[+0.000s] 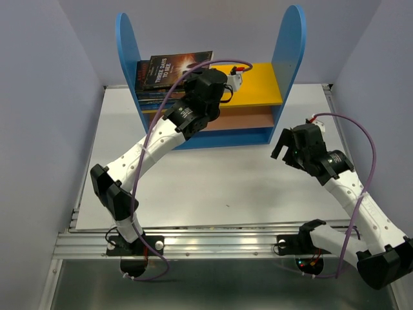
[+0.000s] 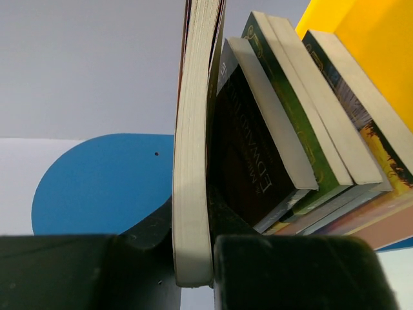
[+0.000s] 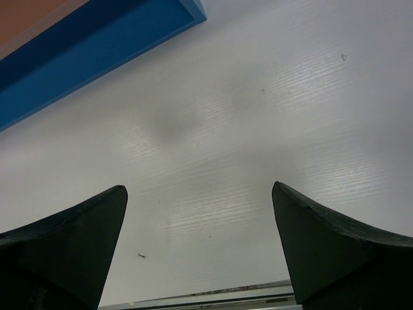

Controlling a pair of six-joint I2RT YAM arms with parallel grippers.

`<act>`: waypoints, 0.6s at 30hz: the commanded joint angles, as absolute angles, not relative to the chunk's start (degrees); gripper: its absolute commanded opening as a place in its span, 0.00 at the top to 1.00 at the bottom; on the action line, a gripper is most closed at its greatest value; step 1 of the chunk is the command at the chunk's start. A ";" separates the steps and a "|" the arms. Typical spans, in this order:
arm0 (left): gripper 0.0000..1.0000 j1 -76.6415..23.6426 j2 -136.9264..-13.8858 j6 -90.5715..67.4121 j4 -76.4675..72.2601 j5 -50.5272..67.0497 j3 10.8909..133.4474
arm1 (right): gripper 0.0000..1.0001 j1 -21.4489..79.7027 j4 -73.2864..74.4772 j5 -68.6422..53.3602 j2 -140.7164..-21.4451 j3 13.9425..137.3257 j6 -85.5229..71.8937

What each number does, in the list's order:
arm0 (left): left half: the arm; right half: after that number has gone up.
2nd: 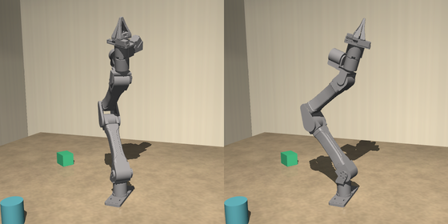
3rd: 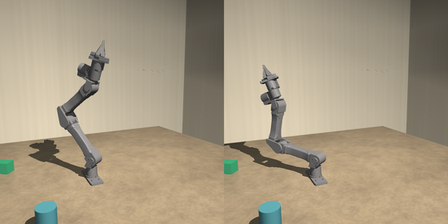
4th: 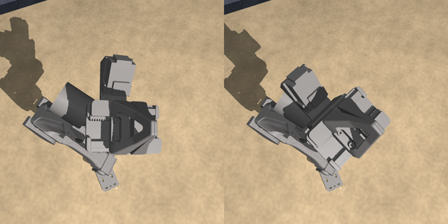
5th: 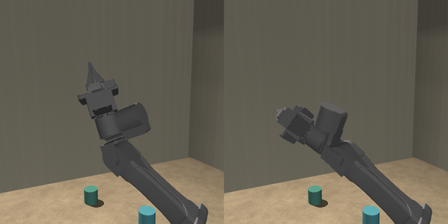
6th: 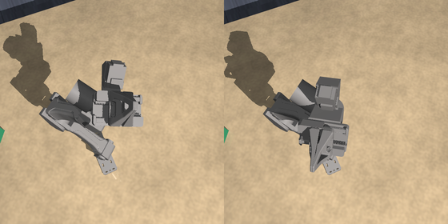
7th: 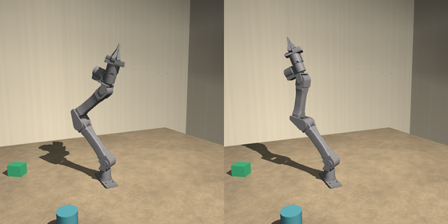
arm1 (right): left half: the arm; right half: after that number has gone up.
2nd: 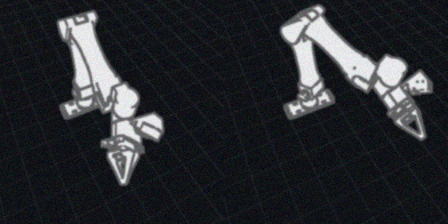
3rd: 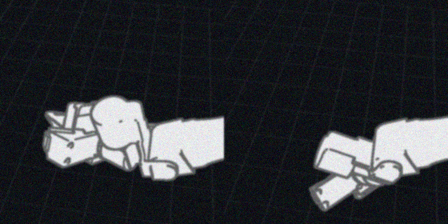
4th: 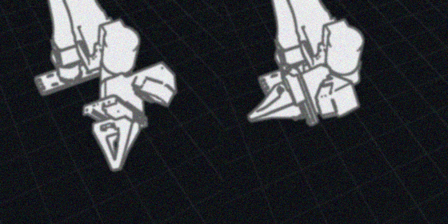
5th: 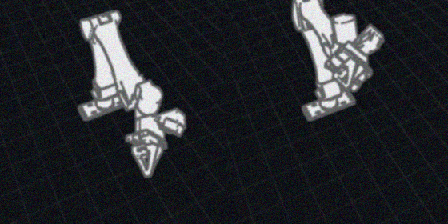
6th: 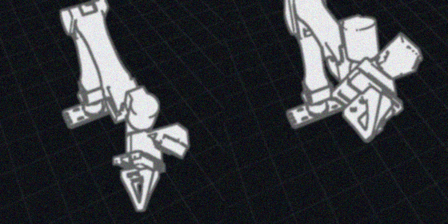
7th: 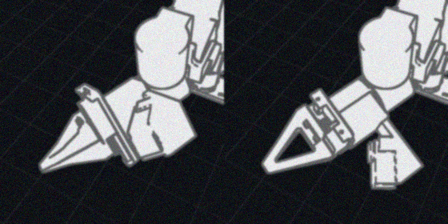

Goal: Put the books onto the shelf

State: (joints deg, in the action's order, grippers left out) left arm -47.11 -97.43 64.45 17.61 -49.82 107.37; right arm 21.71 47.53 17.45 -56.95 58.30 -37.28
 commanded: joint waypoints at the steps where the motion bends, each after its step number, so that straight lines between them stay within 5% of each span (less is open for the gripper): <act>1: 1.00 -45.44 -94.39 63.20 16.08 -52.82 107.93 | 0.00 21.53 45.53 16.96 -55.46 57.92 -37.79; 10: 0.99 -43.95 -95.45 64.42 13.97 -54.32 106.52 | 0.00 21.53 45.44 16.52 -56.16 57.75 -37.97; 18: 0.77 -43.59 -96.33 65.57 11.69 -55.72 106.70 | 0.00 21.53 45.53 17.40 -55.55 57.22 -37.53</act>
